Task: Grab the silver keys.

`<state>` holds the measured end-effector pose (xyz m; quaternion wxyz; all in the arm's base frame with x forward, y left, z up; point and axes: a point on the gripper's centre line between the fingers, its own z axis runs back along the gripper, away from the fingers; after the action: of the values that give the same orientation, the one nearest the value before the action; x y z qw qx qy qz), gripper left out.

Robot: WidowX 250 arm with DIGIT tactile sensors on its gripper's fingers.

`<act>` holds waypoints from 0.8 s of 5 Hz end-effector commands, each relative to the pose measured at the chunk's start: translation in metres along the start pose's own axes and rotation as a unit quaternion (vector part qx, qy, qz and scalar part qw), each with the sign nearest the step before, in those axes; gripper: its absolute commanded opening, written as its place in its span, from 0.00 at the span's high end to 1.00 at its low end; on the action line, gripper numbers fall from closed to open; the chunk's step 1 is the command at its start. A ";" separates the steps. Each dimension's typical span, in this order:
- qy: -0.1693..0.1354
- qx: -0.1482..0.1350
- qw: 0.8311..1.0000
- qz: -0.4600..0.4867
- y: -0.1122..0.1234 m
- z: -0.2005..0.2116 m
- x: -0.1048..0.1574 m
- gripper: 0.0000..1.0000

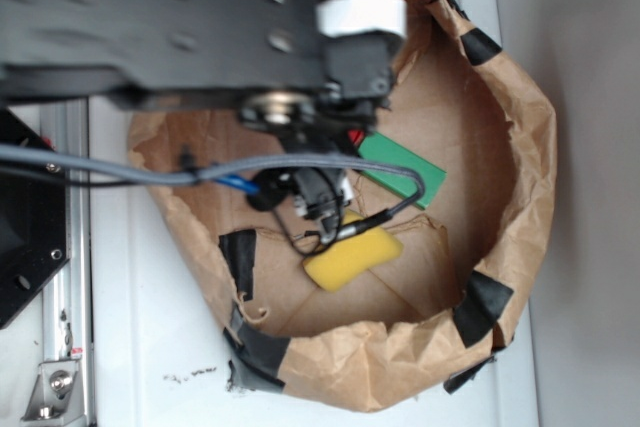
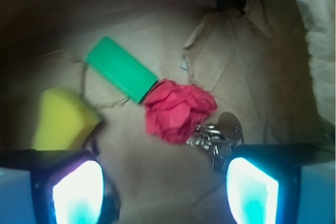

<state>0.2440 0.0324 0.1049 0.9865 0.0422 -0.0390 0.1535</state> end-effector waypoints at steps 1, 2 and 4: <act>0.000 0.055 0.996 0.065 0.000 -0.015 0.011 0.00; -0.003 0.061 0.995 0.084 0.009 -0.017 0.008 0.00; -0.030 0.056 0.996 0.069 0.046 -0.007 0.001 0.00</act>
<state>0.2303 0.0666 0.0896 0.9716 0.0981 -0.0424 0.2113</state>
